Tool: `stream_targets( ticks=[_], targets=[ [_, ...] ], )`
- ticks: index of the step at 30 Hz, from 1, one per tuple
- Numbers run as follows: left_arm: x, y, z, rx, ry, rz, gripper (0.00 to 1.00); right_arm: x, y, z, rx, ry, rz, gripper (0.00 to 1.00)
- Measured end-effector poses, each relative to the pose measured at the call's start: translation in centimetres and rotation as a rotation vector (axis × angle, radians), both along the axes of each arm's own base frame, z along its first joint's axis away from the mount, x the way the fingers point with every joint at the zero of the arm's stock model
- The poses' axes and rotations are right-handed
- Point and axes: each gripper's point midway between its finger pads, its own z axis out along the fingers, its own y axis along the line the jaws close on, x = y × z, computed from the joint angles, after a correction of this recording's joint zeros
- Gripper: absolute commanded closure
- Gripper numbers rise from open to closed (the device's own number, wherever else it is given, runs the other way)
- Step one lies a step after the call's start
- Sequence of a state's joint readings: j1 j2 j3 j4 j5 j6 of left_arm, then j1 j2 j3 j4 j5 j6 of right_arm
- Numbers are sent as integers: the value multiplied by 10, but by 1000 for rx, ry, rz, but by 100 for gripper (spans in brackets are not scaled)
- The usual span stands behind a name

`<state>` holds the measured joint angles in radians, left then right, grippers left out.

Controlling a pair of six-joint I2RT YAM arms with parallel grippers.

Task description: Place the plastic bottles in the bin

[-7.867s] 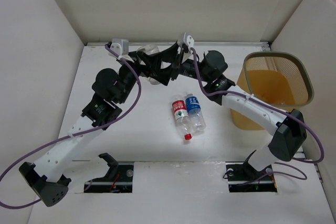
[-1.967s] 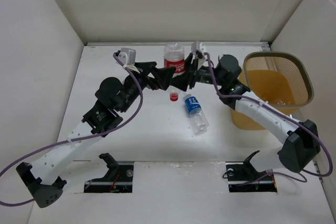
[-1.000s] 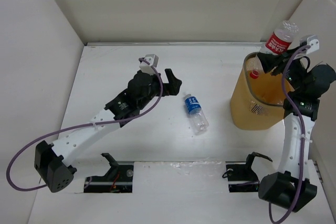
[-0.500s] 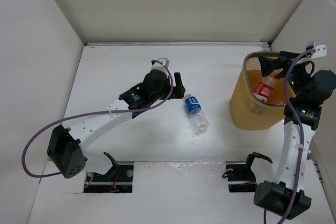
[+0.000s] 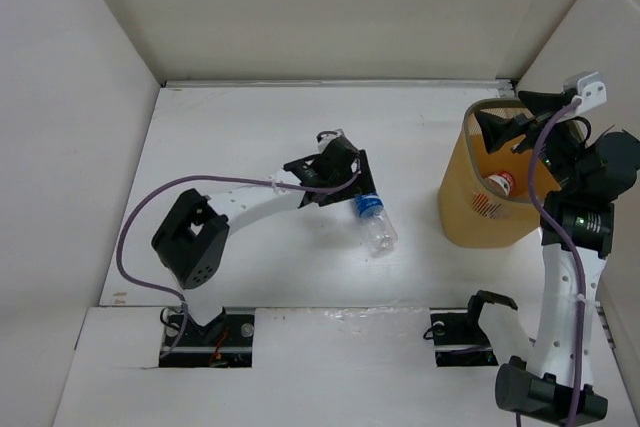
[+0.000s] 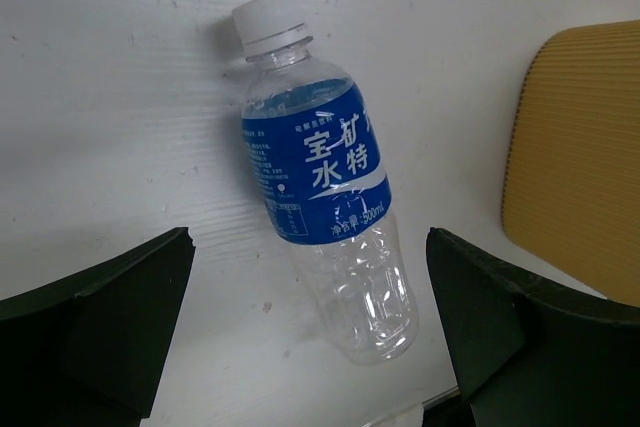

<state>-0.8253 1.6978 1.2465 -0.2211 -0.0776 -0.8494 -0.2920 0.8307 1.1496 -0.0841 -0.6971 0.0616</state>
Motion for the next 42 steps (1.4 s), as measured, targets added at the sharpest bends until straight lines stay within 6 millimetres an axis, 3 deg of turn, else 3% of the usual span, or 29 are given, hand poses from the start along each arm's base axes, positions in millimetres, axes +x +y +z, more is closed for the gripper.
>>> stream_targets(
  ticks=[6,17,24,26,27,28,29,34,36,38,40,42],
  targets=[
    [-4,-15,-32,23,115,67,0,1,0,-9,-5,30,-3,0],
    [7,-33,-43,16,190,185,0,2,5,-18,-9,51,13,0],
    [6,-33,-83,70,253,227,5,-2,13,-16,-12,43,40,0],
    [11,-39,-78,50,250,233,21,-3,14,-16,-13,43,44,0],
    [13,-42,-78,46,251,233,34,-3,15,-16,-13,43,48,0],
    [14,-43,-83,48,255,237,58,-3,16,-16,-13,43,51,0],
    [15,-46,-85,47,261,241,99,-3,16,-16,-13,43,55,0],
    [20,-48,-81,22,247,248,100,-7,29,-17,-24,38,99,0],
    [18,-38,-83,35,245,262,100,-8,38,-22,-42,40,139,0],
    [19,-15,-77,83,205,297,100,-9,52,-26,-66,42,208,0],
    [19,12,-59,125,149,322,100,-9,70,-33,-107,46,289,0],
    [26,30,-20,121,48,331,100,-9,93,-43,-152,69,364,0]
  ],
)
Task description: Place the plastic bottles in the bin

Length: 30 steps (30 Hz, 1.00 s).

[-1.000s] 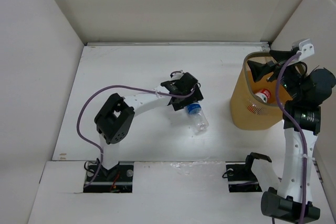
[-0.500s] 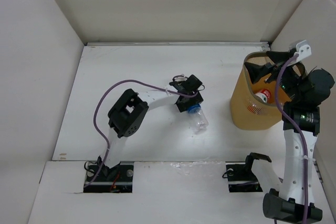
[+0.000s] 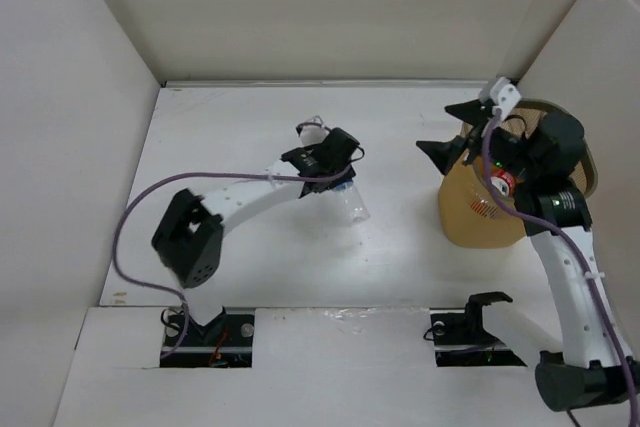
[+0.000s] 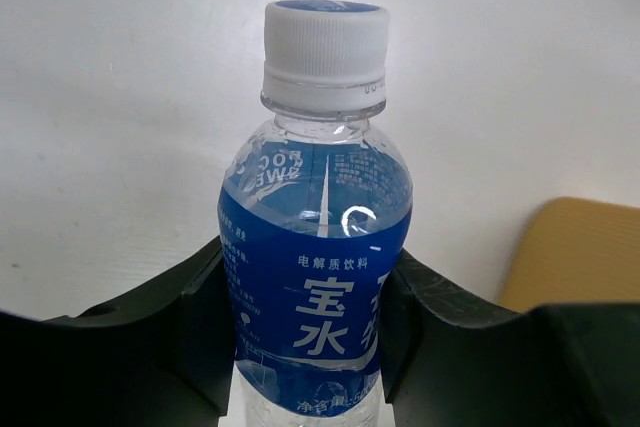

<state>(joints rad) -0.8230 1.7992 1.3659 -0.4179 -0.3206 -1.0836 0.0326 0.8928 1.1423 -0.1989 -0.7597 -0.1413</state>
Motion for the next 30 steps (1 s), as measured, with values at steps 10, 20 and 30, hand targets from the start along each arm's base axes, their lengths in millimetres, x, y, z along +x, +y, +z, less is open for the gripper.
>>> stream_targets(
  ticks=[10,20,30],
  targets=[
    [-4,54,252,-182,-625,50,100,-13,111,-48,-132,58,309,0],
    [-25,68,259,-191,-740,-29,100,-12,184,-67,-86,104,439,0],
    [-41,54,283,-211,-836,-116,100,-12,228,-74,7,183,485,11]
  ],
)
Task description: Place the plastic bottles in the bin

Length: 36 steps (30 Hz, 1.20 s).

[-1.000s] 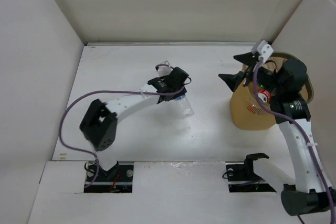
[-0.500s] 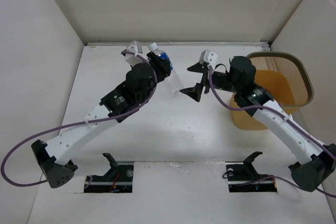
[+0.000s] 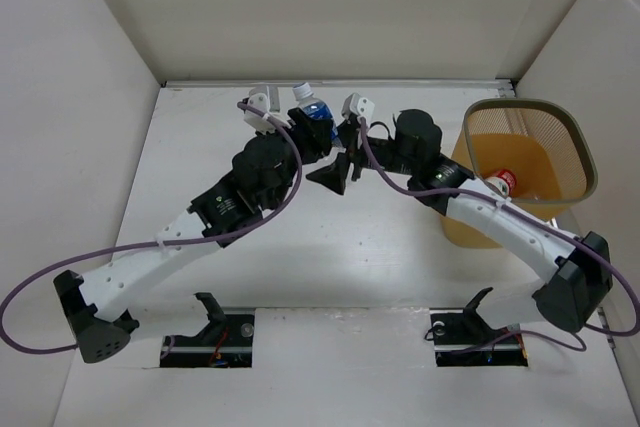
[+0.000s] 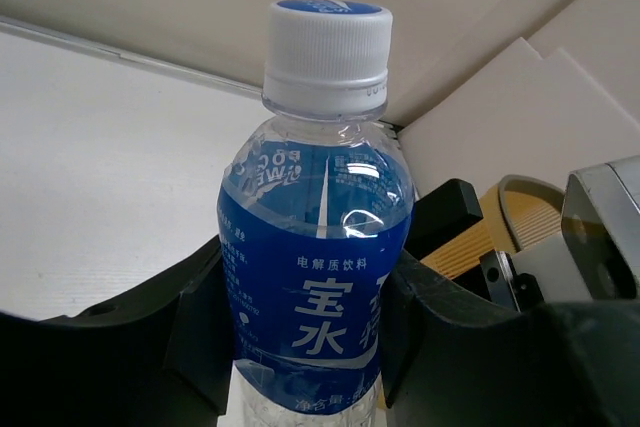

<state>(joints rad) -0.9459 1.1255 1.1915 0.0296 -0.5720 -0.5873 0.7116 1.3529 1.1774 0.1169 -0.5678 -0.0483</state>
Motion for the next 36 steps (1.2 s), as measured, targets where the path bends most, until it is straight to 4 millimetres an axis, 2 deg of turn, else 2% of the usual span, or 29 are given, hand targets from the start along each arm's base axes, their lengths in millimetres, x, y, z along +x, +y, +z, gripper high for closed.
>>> stream_targets(
  ticks=[2,3,4,5,6,11,15,18,21,27,29,30,31,33,34,36],
  targets=[
    [-1,4,2,7,-11,7,100,-1,7,0,18,21,9,35],
    [-2,5,2,11,-14,6,91,1,8,1,30,28,4,87],
    [-2,6,3,19,-18,5,67,3,9,1,38,38,-13,100],
    [-3,6,3,26,-22,1,38,4,9,1,40,46,-14,100],
    [-4,5,3,28,-21,1,3,5,9,-1,37,59,-26,100],
    [-13,7,15,-40,-25,-21,0,19,-9,11,61,35,-96,100],
    [-24,15,25,-91,-22,-39,0,43,-48,29,86,-1,-193,100],
    [-33,27,34,-131,-23,-39,0,74,-108,50,112,-51,-338,100],
    [-40,37,29,-144,-9,-32,0,89,-167,68,131,-98,-466,100],
    [-41,35,-14,-68,72,-36,0,71,-272,96,155,-175,-666,100],
    [-42,31,-25,-48,93,-53,0,64,-299,99,151,-191,-719,95],
    [-42,29,-28,-41,99,-59,0,61,-310,98,150,-191,-741,88],
    [-43,27,-30,-38,104,-67,0,59,-320,95,148,-185,-764,62],
    [-43,23,-33,-33,113,-83,0,56,-331,87,147,-165,-790,30],
    [-43,21,-35,-28,118,-90,0,56,-334,81,148,-147,-795,5],
    [-43,15,-40,-16,131,-106,0,56,-333,67,150,-99,-786,0]
  ],
)
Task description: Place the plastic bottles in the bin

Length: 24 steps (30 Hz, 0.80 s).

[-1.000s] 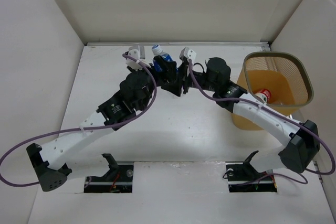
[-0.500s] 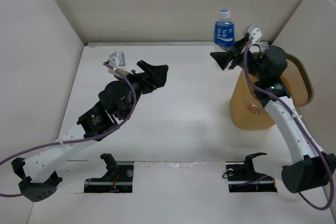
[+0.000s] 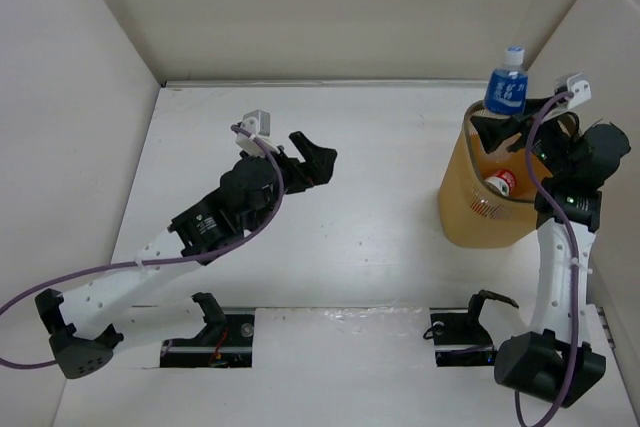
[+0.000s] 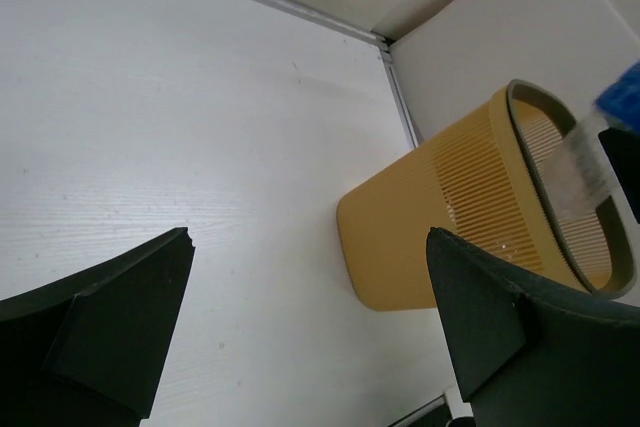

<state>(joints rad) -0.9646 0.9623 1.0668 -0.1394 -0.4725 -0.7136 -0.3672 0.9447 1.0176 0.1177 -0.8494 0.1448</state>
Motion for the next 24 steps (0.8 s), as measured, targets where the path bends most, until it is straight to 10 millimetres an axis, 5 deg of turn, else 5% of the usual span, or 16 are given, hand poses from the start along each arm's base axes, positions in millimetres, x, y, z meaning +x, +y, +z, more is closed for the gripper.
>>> stream_targets(
  ticks=[6,12,19,24],
  targets=[
    [3,-13,-14,86,45,-35,0,-3,2,-15,10,64,5,0],
    [2,-6,-4,153,51,-32,0,-25,3,32,-130,-8,-56,0],
    [-10,30,11,216,39,15,0,-98,33,98,-332,-214,-80,0],
    [-27,78,50,209,-16,92,0,-157,34,127,-414,-314,-164,0]
  ],
)
